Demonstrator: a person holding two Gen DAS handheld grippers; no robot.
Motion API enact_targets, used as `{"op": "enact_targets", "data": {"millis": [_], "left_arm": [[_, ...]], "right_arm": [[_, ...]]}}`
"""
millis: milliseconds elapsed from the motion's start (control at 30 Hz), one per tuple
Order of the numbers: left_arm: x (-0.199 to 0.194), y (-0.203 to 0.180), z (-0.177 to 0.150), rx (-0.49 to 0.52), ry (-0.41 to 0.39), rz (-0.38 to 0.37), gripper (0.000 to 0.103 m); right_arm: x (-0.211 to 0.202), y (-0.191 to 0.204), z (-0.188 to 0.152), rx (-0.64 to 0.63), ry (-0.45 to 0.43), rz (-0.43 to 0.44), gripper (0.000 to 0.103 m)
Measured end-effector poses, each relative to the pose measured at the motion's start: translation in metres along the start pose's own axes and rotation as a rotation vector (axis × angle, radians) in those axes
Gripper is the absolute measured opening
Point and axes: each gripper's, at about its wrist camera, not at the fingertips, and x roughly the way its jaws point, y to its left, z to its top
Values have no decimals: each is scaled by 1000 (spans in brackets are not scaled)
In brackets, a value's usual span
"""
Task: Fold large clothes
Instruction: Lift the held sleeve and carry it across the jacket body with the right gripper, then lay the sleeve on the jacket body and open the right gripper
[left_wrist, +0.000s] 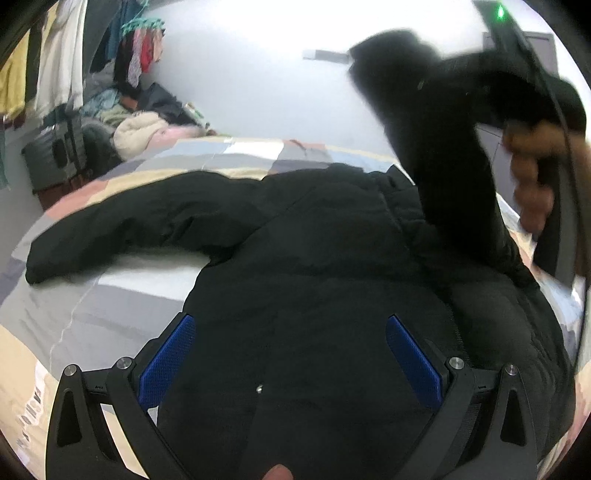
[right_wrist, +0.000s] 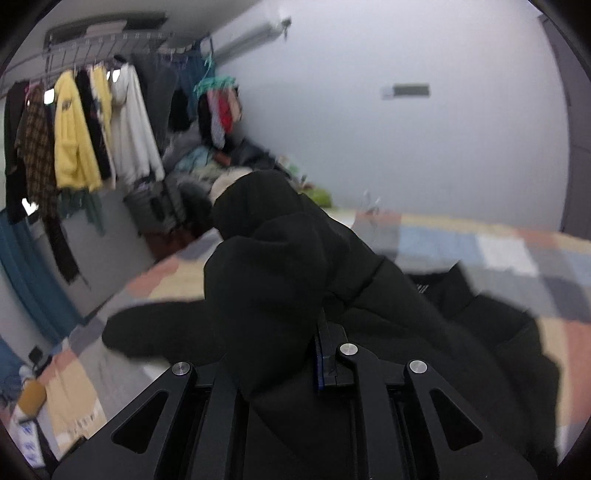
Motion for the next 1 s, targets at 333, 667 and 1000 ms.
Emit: {"op": "enact_targets", "data": {"millis": [333, 667, 1000], "left_arm": [[16, 4, -7, -21, 41, -11, 103], [12, -2, -8, -38, 42, -46, 103], [-13, -11, -3, -68, 8, -83, 103]], "right_arm": [[75, 12, -73, 17, 195, 73, 11], [48, 10, -62, -4, 188, 148, 51], [-37, -9, -26, -40, 68, 86, 51]]}}
